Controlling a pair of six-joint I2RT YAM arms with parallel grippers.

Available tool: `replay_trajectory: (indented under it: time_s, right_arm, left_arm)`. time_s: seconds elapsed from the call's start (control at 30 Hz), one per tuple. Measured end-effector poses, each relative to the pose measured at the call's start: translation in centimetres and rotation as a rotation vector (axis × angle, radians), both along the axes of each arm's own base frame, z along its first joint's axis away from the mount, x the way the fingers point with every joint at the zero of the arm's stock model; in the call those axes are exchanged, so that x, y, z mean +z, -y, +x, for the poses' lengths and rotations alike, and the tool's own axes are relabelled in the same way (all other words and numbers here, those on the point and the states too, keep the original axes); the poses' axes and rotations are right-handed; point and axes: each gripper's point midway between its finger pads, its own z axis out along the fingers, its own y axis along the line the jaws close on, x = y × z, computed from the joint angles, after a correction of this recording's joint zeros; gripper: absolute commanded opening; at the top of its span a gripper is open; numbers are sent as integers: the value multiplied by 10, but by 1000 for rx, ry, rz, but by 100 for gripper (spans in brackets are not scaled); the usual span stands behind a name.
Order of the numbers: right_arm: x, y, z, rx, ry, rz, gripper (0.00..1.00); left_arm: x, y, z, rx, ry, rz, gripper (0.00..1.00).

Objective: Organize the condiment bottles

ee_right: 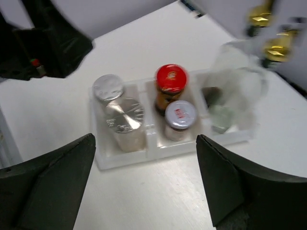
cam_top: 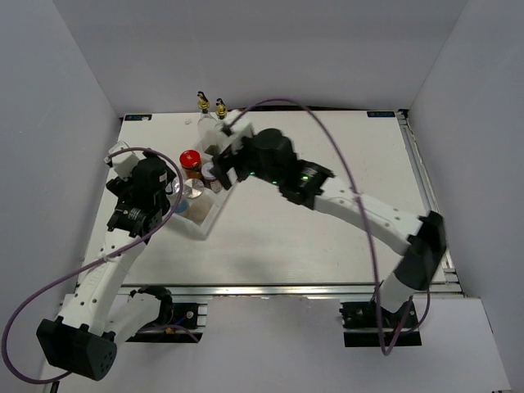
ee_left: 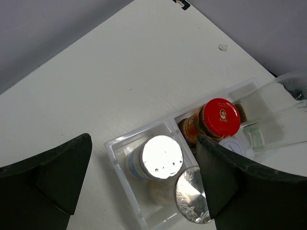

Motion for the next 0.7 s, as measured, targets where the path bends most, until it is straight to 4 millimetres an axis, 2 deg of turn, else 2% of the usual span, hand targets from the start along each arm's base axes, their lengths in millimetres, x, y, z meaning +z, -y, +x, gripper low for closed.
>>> replay_trajectory:
  time_s: [0.07,0.13,0.23,0.27,0.33,0.43,0.5,0.6,0.7]
  right_arm:
    - [11,50,18,-99,5,57,89]
    - [2,115,45,-258,-16,81,89]
    - [-39,222,73,-558,-75,71,89]
    - [-55,252,75,-650,-91,57,89]
    - [-90,299,64,-792,-116,14,89]
    - [-128,341,46,-937,-125,-25,89]
    - [-141,358,41,-1010,-134,-44,89]
    - [-135,369,43,-1071,-118,-32,89]
    - [-128,371,45,-1089,-99,-8,89]
  left_arm:
    - [1,-4,2,6,3,4,98]
    - [3,-9,4,12,9,4,98]
    - [1,-17,9,19,15,3,98]
    - [-3,-20,11,23,9,4,98]
    - [-12,-26,15,30,-12,7,98]
    - [-32,-32,17,32,-51,5,98]
    - [-41,-36,16,32,-77,3,98]
    - [-42,-38,18,32,-72,-4,98]
    - [-40,-37,21,21,-58,-12,98]
